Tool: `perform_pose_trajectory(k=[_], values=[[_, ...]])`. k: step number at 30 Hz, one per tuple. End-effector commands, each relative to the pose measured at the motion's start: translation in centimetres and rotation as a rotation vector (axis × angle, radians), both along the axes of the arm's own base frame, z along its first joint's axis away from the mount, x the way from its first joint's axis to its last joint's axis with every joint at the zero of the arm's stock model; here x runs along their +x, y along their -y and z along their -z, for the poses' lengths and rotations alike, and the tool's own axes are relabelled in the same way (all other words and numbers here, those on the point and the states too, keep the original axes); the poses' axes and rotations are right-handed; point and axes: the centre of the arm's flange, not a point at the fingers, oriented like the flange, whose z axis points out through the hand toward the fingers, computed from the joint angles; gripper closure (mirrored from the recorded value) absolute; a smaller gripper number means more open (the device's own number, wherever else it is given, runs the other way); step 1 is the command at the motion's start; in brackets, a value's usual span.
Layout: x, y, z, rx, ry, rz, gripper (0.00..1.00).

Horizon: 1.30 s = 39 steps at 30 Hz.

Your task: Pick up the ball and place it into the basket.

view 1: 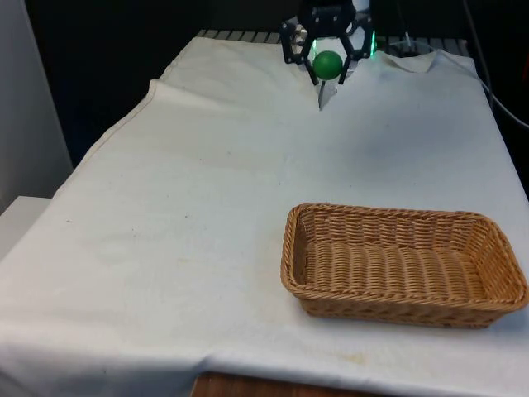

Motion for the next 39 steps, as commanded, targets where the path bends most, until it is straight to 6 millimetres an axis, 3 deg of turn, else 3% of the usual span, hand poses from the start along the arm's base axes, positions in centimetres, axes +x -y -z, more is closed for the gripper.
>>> perform_pose_trajectory(k=[1, 15, 39], values=[[0.4, -0.3, -0.2, -0.012, -0.010, 0.003, 1.00], [2.4, -2.8, -3.0, -0.012, -0.012, -0.018, 1.00], [8.6, -7.3, -3.4, -0.056, -0.068, -0.033, 1.00]])
